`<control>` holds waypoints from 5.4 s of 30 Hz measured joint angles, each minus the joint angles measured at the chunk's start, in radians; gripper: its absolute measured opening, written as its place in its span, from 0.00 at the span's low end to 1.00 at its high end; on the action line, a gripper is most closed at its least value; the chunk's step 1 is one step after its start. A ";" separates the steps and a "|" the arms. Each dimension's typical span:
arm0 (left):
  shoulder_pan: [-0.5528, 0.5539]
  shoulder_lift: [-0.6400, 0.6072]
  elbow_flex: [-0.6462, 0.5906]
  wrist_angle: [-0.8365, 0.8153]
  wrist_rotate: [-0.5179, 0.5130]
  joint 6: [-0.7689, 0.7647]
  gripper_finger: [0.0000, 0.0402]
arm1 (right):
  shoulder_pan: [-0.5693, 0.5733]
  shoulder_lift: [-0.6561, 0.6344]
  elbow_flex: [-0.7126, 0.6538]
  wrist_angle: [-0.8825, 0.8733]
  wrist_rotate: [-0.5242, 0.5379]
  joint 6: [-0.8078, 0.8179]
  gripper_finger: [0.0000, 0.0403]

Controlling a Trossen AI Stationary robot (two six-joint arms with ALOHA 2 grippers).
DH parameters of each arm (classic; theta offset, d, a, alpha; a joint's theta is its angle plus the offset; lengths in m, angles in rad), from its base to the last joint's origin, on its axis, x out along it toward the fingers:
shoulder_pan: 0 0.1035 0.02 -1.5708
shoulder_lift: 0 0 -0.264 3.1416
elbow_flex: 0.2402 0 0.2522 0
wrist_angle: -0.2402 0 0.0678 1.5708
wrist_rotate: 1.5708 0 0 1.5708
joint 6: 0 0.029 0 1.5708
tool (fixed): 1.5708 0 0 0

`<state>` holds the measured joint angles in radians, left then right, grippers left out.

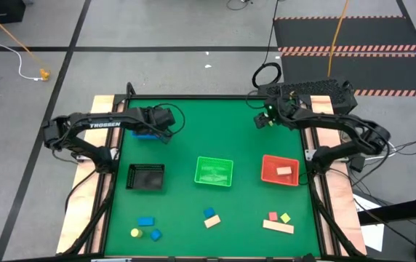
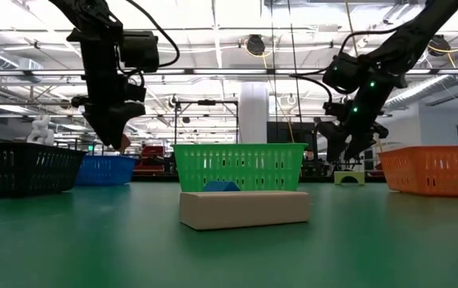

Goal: Sort & place blocks by color
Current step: Put the top orange block into the blue basket, then put the top right light green block into the black basket

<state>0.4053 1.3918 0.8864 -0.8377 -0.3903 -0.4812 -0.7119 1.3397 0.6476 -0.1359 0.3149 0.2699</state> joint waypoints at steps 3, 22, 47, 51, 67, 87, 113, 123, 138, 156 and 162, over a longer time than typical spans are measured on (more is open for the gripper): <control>0.000 0.000 0.000 -0.004 0.006 0.000 0.44 | -0.009 0.017 0.000 0.025 -0.001 -0.054 0.67; -0.026 0.000 0.000 -0.013 0.006 -0.022 0.53 | -0.022 0.134 0.000 -0.029 -0.033 -0.162 0.67; -0.262 0.000 0.000 0.359 0.034 0.136 0.53 | -0.011 0.069 -0.001 0.207 -0.565 0.164 0.28; -0.307 0.000 0.000 0.513 0.032 0.300 0.53 | 0.032 0.048 -0.001 0.426 -0.746 0.299 0.28; -0.420 0.000 0.000 0.894 0.076 0.853 0.53 | 0.402 0.048 0.000 0.752 -0.845 0.418 0.28; -0.549 0.001 0.000 1.095 0.372 1.087 0.53 | 0.608 0.053 0.028 0.835 -0.969 0.488 0.28; -0.562 0.032 0.001 1.146 0.477 0.890 0.53 | 0.667 0.214 0.230 0.723 -0.992 0.395 0.28; -0.560 0.036 -0.002 1.154 0.468 0.897 0.53 | 0.687 0.213 0.235 0.734 -0.998 0.387 0.28; -0.562 0.042 -0.001 1.148 0.466 0.871 0.40 | 0.688 0.212 0.233 0.738 -0.995 0.398 0.35; -0.586 0.042 0.000 1.158 0.464 0.826 0.33 | 0.626 0.205 0.232 0.728 -1.216 0.522 0.54; -0.586 0.042 0.000 1.146 0.422 0.812 0.33 | 0.560 0.205 0.232 0.713 -1.303 0.524 0.64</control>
<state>-0.1810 1.4338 0.8864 0.3084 0.0320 0.3307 -0.1522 1.5448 0.8795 0.5771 -0.9884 0.7943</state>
